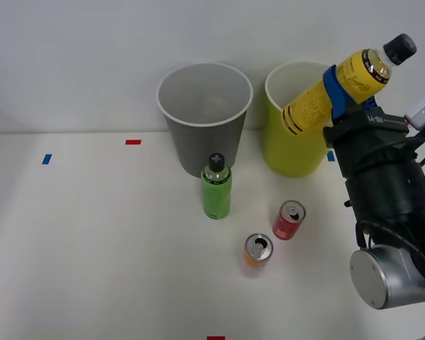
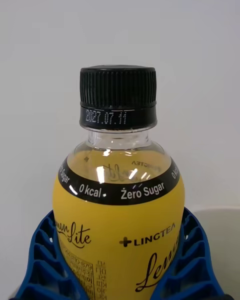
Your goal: Put cans in the gray bin, plastic bottles in the light green bin
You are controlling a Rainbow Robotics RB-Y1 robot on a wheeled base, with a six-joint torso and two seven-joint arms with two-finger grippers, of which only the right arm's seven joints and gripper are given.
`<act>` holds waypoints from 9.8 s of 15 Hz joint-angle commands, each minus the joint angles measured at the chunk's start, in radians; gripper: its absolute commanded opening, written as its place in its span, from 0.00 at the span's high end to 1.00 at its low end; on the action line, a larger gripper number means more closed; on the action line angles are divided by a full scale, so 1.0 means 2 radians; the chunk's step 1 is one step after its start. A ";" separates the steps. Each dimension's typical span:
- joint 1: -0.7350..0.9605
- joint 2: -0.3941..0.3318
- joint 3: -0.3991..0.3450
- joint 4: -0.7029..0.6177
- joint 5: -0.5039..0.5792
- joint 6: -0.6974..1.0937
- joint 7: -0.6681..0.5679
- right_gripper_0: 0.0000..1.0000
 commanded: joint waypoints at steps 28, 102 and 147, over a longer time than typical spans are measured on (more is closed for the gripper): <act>-0.279 0.028 -0.107 0.209 -0.006 0.157 0.163 0.08; 0.493 0.053 0.001 0.111 0.175 -0.353 0.026 0.00; 0.494 0.050 0.043 0.221 0.112 -0.464 0.133 0.00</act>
